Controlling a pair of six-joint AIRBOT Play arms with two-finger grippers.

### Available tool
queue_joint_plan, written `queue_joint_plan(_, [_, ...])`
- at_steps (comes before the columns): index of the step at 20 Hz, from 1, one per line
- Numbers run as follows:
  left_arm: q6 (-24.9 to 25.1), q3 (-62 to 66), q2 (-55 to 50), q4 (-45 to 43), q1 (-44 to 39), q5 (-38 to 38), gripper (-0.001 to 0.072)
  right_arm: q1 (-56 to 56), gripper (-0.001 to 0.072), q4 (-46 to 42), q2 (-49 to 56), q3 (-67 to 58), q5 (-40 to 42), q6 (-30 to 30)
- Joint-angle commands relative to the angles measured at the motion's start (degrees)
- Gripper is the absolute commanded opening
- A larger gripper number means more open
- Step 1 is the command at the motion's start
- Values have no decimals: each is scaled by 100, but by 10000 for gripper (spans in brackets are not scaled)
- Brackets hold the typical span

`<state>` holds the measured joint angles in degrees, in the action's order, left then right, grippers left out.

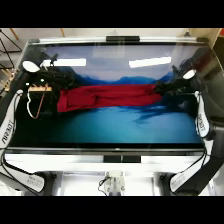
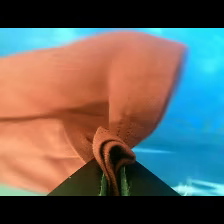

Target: Fold the shirts.

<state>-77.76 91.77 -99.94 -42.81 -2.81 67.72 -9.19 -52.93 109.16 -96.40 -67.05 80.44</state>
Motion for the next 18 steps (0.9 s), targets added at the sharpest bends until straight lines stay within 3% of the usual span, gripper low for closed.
queue_joint_plan(1, [15, -7, -118, 0, -619, 48, 33, -4, 76, 170, -560, -487, -815, -76])
queue_joint_plan(3, [17, -7, -162, 0, -1082, -153, 33, -4, 76, 160, -1158, -562, -1366, -70])
queue_joint_plan(5, [7, -15, -173, 2, -1534, -848, 32, -4, 76, 116, -1768, -562, -1888, -35])
queue_joint_plan(9, [-52, -15, -417, 470, -2197, -1530, 32, -4, 76, 31, -2796, -562, -2328, 337])
queue_joint_plan(13, [-15, -9, -1045, 1967, -2870, -2273, 32, 2, 84, 46, -3442, -562, -2623, 612])
queue_joint_plan(16, [389, 212, -1722, 3335, -3582, -2627, 32, 2, 84, 146, -3558, -562, -2684, 811])
queue_joint_plan(18, [531, 402, -2000, 3738, -3759, -2647, 32, 2, 84, 236, -3558, -562, -2680, 870])
